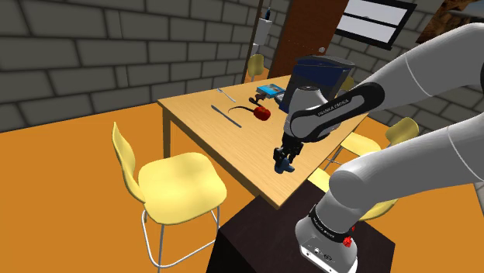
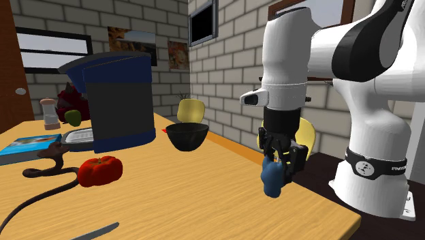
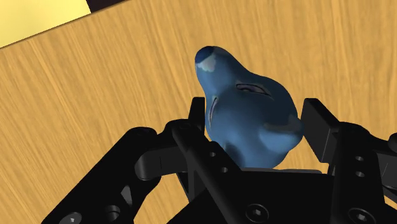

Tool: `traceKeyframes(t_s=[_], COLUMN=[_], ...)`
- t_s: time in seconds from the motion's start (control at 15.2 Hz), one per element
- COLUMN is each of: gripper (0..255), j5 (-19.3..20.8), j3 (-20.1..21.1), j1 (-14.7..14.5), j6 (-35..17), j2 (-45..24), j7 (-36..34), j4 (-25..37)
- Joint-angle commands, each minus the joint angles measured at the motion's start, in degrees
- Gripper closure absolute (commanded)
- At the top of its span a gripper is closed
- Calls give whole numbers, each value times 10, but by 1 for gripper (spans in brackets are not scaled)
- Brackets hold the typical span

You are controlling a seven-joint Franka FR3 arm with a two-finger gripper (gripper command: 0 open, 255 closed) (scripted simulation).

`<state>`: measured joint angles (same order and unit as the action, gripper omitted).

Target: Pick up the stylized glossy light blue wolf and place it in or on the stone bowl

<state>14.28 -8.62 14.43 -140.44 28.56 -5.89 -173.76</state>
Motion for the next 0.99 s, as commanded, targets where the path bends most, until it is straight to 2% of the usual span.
traceKeyframes(t_s=[0.0,0.33,0.92], gripper=[255,255,255], j5=[0,0,-17], j3=[0,0,5], j1=[0,0,-7], j6=[0,0,118], j2=[0,0,92], j7=[0,0,12], j4=[0,0,26])
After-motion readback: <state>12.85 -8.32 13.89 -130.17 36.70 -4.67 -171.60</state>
